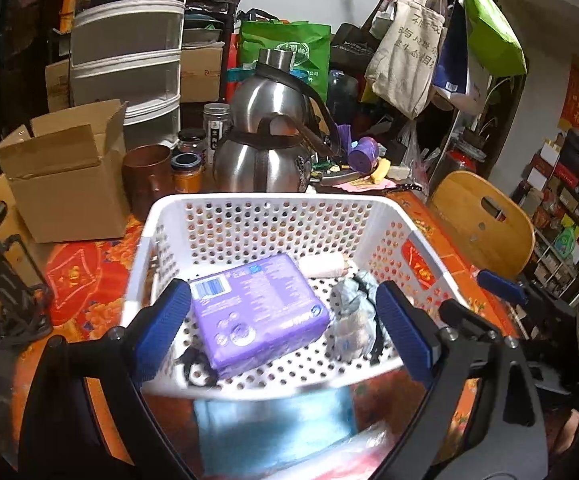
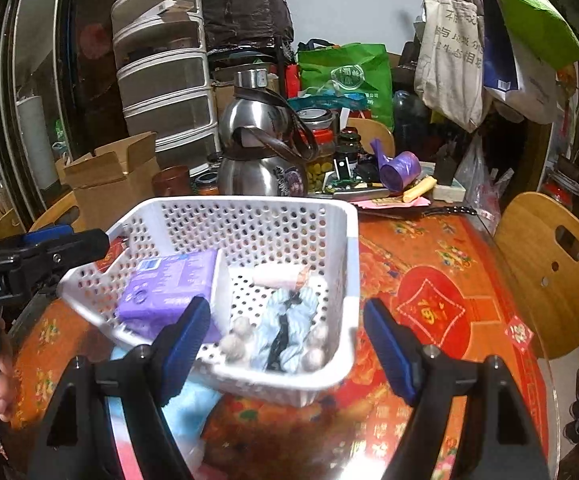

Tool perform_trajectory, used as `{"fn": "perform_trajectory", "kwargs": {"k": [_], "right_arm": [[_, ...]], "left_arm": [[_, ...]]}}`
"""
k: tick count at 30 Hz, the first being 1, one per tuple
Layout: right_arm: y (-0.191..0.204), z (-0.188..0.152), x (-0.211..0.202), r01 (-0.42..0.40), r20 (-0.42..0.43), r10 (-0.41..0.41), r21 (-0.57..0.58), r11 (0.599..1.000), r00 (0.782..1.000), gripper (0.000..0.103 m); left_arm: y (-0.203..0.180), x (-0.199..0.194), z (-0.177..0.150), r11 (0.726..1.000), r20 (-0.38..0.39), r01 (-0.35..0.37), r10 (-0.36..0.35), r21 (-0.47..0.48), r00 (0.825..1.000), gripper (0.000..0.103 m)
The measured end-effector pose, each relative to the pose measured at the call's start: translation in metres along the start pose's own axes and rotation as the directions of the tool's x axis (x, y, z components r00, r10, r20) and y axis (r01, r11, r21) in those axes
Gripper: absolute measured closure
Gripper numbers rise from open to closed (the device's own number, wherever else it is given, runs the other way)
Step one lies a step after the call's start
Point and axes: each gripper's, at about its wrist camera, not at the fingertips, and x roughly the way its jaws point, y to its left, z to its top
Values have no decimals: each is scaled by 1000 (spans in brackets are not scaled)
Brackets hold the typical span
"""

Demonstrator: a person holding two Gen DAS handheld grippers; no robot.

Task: Organize soft objects
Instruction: 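Grasp the clear zip bag with the left tool and lift it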

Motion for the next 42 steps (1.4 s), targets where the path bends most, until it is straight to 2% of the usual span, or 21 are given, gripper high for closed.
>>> {"fn": "perform_trajectory", "kwargs": {"k": [3, 5, 9, 13, 14, 16, 18, 22, 25, 28, 30, 31, 33, 35, 37, 40, 42], "right_arm": [[6, -18, -18, 25, -4, -25, 3, 1000, 1000, 24], [14, -42, -30, 15, -18, -15, -4, 1000, 1000, 24], [22, -87, -39, -32, -53, 33, 7, 999, 998, 24], [32, -122, -35, -131, -78, 133, 30, 991, 988, 24], [36, -127, -32, -140, -88, 141, 25, 990, 986, 25], [46, -130, -27, -108, -93, 106, -12, 994, 990, 32], [57, -130, -24, -111, -87, 105, -56, 992, 991, 33], [69, -130, -9, -153, -125, 144, -69, 986, 982, 33], [75, -127, 1, -136, -135, 123, -92, 986, 983, 33], [79, -124, 8, -137, -142, 120, -112, 984, 983, 34], [82, -122, 14, -155, -162, 135, -114, 981, 977, 41], [83, -122, 17, -152, -170, 131, -120, 981, 977, 43], [86, -124, 21, -139, -176, 114, -136, 981, 978, 60], [84, -124, 20, -128, -162, 104, -142, 982, 981, 70], [83, -125, 19, -131, -162, 107, -141, 981, 981, 75], [84, -127, 19, -126, -166, 100, -154, 980, 981, 78], [86, -130, 19, -118, -164, 90, -174, 978, 982, 79]], "left_arm": [[5, -25, -13, 1000, 15, -8, 7, 25, 1000, 10], [15, -50, -31, 999, 28, -16, 16, 33, 999, 10], [60, -97, -91, 998, 48, -60, 60, -21, 997, 5], [100, -111, -155, 988, -3, -141, 141, -62, 990, 5], [109, -111, -170, 986, -27, -146, 144, -83, 989, 5], [124, -106, -198, 983, -89, -138, 128, -118, 988, 5], [130, -100, -216, 983, -123, -136, 121, -120, 985, 5], [125, -89, -224, 990, -154, -114, 100, -88, 983, 5], [118, -73, -224, 994, -193, -94, 82, -53, 978, 5], [117, -58, -225, 994, -228, -81, 63, -71, 972, 5], [118, -54, -227, 995, -237, -65, 45, -79, 970, 5], [115, -54, -229, 995, -228, -74, 59, -61, 972, 5], [111, -50, -230, 996, -229, -80, 69, -42, 971, 5], [109, -48, -230, 997, -228, -66, 56, -36, 972, 5], [111, -47, -228, 998, -221, -47, 35, -51, 975, 6], [113, -48, -228, 997, -216, -51, 38, -58, 976, 14], [110, -47, -228, 997, -216, -65, 55, -39, 975, 29]]}}
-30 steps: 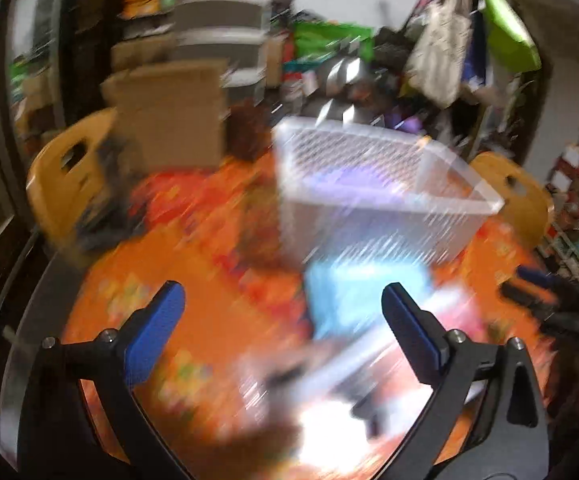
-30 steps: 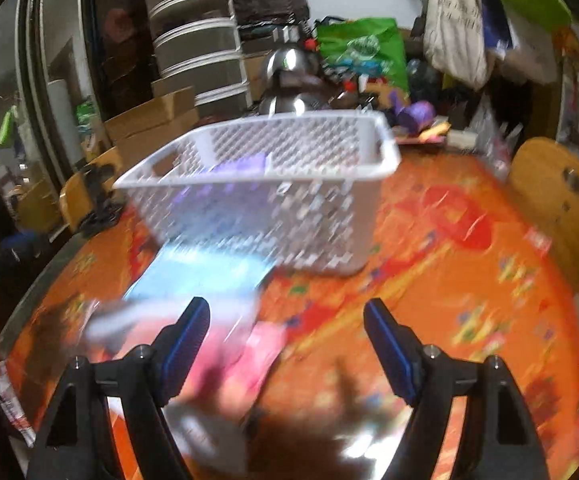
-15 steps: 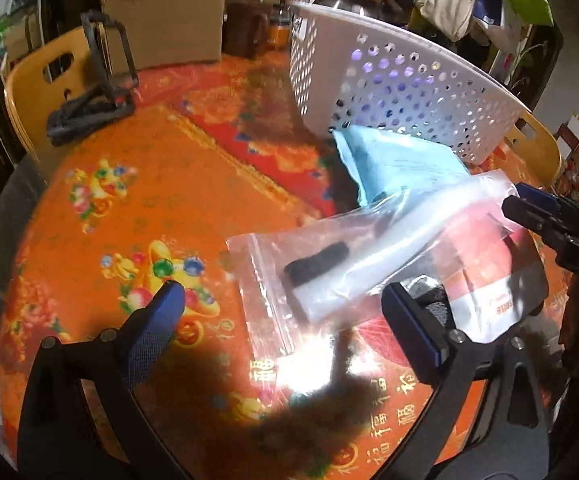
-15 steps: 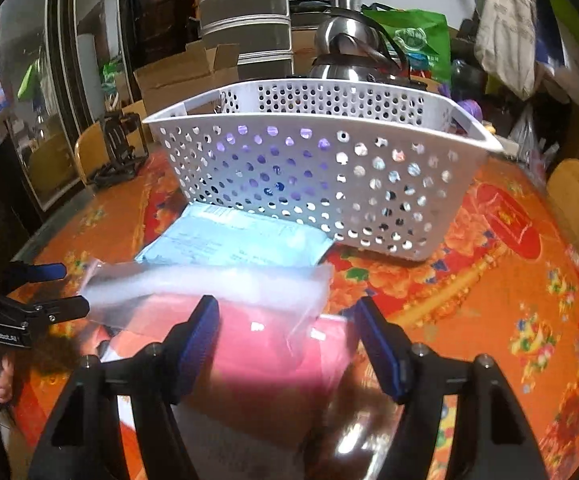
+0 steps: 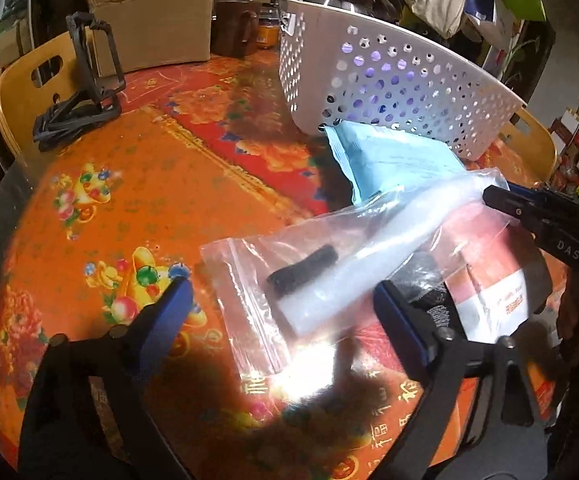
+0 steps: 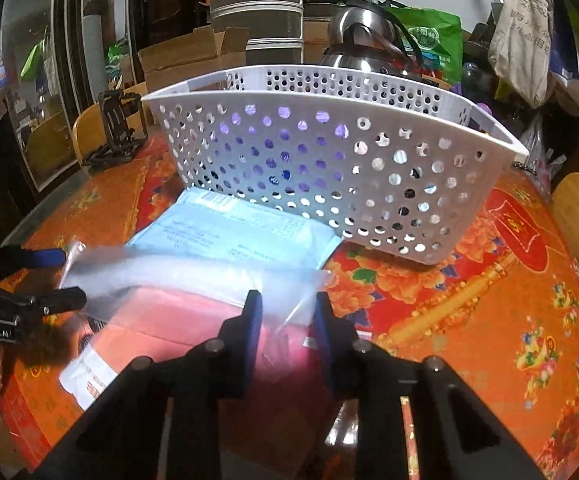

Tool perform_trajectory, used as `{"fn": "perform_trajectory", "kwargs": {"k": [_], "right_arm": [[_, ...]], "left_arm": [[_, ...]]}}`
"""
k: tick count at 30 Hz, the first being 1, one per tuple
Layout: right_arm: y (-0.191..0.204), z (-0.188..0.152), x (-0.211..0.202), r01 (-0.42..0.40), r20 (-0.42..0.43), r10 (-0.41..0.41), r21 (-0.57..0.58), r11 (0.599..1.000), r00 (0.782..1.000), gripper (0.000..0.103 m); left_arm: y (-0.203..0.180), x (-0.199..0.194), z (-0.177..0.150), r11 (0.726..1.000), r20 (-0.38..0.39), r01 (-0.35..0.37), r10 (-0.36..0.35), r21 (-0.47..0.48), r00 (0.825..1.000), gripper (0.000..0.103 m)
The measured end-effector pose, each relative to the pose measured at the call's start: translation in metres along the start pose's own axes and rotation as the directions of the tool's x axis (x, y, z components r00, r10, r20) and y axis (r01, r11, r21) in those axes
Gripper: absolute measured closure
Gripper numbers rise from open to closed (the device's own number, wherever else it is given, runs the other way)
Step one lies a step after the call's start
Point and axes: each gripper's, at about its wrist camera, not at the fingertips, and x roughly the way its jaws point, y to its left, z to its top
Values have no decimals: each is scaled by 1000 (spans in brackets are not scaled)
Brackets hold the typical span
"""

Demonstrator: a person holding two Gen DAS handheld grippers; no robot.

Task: Organize soft objects
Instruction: 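Grasp the clear zip bag with the left tool and lift it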

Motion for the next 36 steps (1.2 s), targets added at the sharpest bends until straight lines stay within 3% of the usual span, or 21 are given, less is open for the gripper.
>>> {"fn": "perform_trajectory", "kwargs": {"k": [6, 12, 23, 27, 36], "right_arm": [[4, -4, -2, 15, 6, -15, -22, 1000, 1000, 84], [1, -8, -8, 7, 20, -7, -8, 1000, 1000, 89], [4, -11, -32, -16, 71, 17, -1, 1000, 997, 96], [7, -15, -46, -23, 114, 22, 11, 1000, 993, 97], [10, -19, -88, -22, 205, 19, 13, 1000, 979, 98]], "left_arm": [[-14, 2, 1, 997, 3, 0, 0, 74, 1000, 65], [-21, -2, -3, 994, 14, 31, -32, 103, 999, 85], [-15, -27, -8, 993, 104, 51, -62, 110, 993, 86], [-15, -48, -11, 991, 181, 57, -79, 121, 980, 86], [-16, -78, -13, 989, 250, 94, -121, 117, 961, 86]]}}
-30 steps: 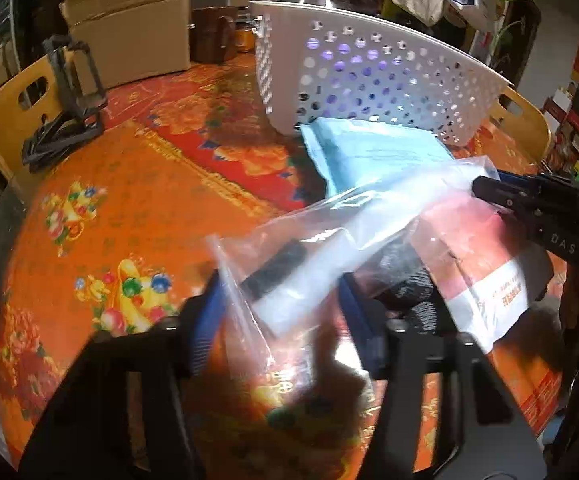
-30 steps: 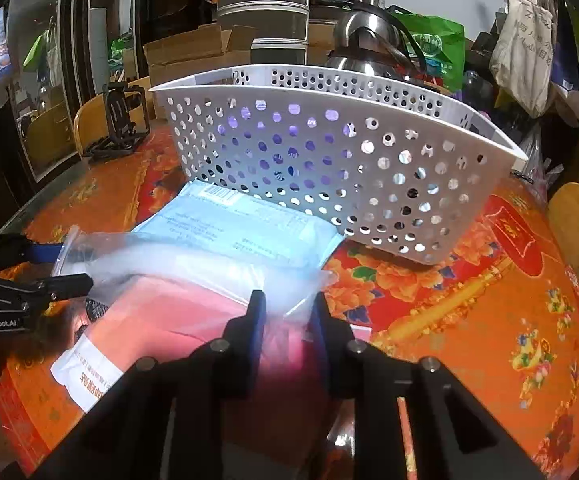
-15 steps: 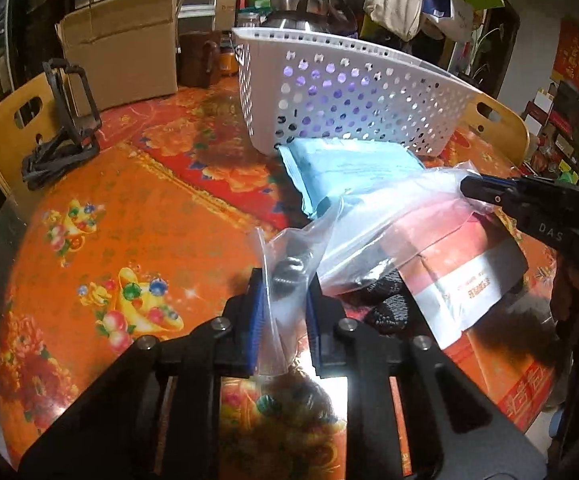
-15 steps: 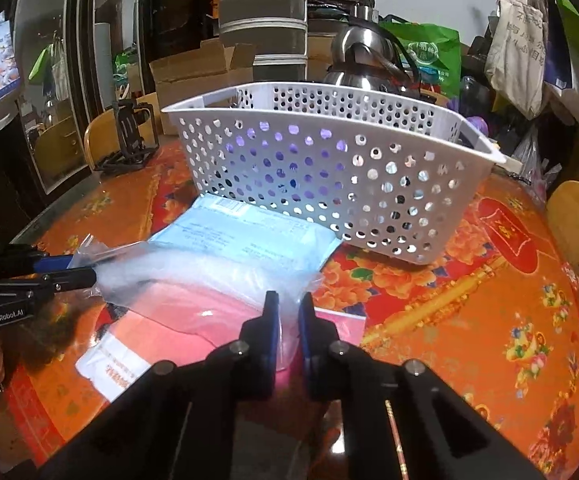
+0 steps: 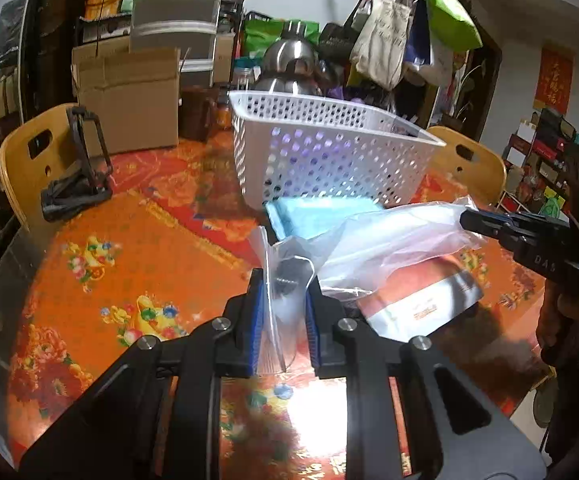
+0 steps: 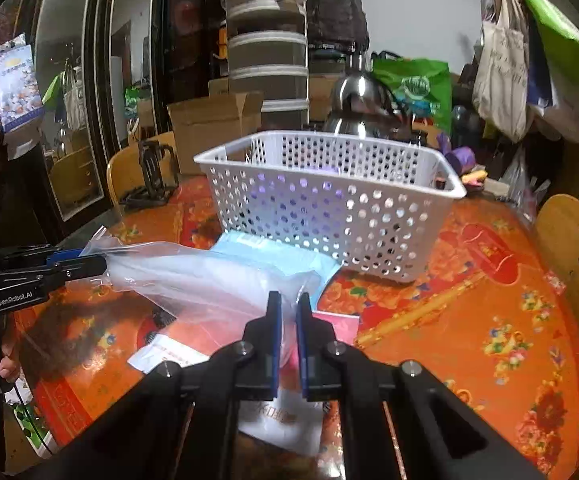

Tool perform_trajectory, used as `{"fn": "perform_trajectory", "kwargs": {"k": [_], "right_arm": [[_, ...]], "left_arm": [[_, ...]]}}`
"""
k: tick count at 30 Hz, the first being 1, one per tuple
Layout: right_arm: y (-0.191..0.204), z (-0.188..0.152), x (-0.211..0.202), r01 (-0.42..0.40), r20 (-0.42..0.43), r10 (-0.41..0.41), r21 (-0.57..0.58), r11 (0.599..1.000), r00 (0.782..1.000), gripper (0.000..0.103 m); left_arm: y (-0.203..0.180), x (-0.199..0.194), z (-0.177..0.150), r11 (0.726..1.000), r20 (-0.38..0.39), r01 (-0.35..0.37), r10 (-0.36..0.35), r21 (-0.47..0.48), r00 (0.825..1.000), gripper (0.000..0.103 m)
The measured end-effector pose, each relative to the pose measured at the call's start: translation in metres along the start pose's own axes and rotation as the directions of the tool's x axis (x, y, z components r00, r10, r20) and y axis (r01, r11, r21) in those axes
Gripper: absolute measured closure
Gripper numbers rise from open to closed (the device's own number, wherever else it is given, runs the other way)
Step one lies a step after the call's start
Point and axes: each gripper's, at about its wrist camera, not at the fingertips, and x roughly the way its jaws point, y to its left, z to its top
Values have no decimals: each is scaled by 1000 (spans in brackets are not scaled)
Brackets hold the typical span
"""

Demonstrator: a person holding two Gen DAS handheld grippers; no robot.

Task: Organize soft objects
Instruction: 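Grasp the clear zip bag with the left tool and lift it, then carry the zip bag into the white basket and open the left tool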

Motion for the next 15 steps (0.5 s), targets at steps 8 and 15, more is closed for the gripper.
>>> {"fn": "perform_trajectory", "kwargs": {"k": [8, 15], "right_arm": [[-1, 6, -36, 4, 71, -5, 10, 1000, 997, 98], [-13, 27, -59, 24, 123, -26, 18, 1000, 992, 98]], "left_arm": [[-16, -31, 11, 1000, 67, 23, -24, 19, 997, 86], [-36, -53, 39, 998, 119, 23, -29, 52, 992, 86]]}}
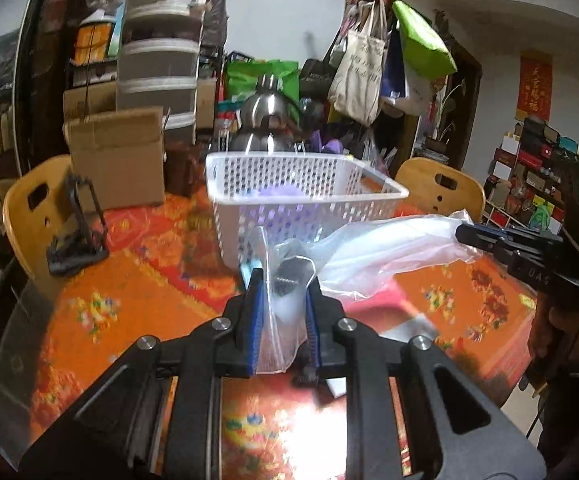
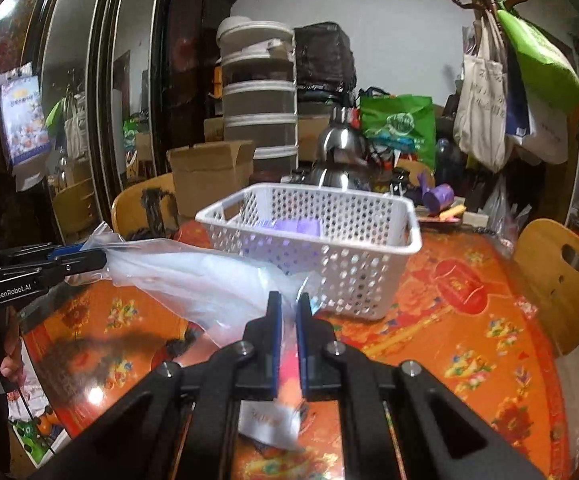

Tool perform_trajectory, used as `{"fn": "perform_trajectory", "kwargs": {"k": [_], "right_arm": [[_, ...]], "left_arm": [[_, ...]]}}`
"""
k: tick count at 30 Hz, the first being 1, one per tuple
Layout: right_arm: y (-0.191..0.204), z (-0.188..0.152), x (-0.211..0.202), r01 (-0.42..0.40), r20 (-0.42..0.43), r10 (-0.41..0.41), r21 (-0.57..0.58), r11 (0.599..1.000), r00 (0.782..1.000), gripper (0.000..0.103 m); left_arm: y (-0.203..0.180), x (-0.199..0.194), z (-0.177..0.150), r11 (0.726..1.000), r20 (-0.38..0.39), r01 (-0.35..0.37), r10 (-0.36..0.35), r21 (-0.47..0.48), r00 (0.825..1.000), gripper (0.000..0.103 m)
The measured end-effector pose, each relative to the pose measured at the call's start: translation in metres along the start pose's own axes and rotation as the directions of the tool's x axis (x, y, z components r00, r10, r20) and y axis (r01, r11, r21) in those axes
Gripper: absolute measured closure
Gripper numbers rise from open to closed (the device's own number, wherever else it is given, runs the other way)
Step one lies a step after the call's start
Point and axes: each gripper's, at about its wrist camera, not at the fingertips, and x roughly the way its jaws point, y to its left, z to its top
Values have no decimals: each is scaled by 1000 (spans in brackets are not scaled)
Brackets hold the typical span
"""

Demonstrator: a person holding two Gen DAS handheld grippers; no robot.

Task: Organize soft objects
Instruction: 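Carry the zip bag into the white basket and open the left tool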

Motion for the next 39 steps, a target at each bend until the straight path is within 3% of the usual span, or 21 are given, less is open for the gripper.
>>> {"fn": "perform_trajectory", "kwargs": {"k": [6, 12, 20, 27, 33, 34, 35, 36, 37, 38, 39], "right_arm": [[-24, 41, -5, 39, 61, -40, 17, 999, 997, 98], [-45, 85, 16, 65, 44, -66, 19, 998, 997, 98], [-82, 127, 86, 96, -34, -95, 28, 995, 995, 98], [-100, 127, 146, 113, -106, -110, 25, 993, 988, 98], [-105, 117, 169, 120, -133, -116, 20, 993, 984, 97], [-105, 114, 173, 115, -138, -110, 23, 993, 984, 95], [-105, 110, 177, 109, -145, -104, 26, 994, 984, 91], [-104, 107, 180, 102, -160, -96, 26, 994, 982, 76], [-102, 102, 183, 104, -182, -99, 20, 994, 978, 66], [-100, 99, 183, 117, -184, -113, 10, 993, 976, 46], [-96, 96, 182, 131, -171, -130, -6, 991, 977, 34]], "left_arm": [[-19, 0, 46, 1000, 48, 2, -3, 30, 999, 86], [-26, 17, 106, 1000, 68, 3, -4, 21, 998, 86], [-10, 99, 174, 1000, -21, 5, -5, -11, 1000, 86], [11, 182, 190, 999, -107, -27, 23, -37, 994, 86], [20, 221, 184, 997, -136, -56, 49, -48, 990, 85], [22, 226, 183, 997, -137, -65, 57, -51, 989, 76], [24, 233, 182, 995, -147, -82, 74, -49, 986, 53], [25, 240, 179, 993, -169, -108, 100, -39, 981, 28], [26, 244, 175, 991, -192, -130, 121, -32, 974, 20], [27, 247, 170, 988, -200, -156, 148, -24, 969, 13], [29, 244, 166, 987, -191, -161, 154, -21, 969, 12]]}}
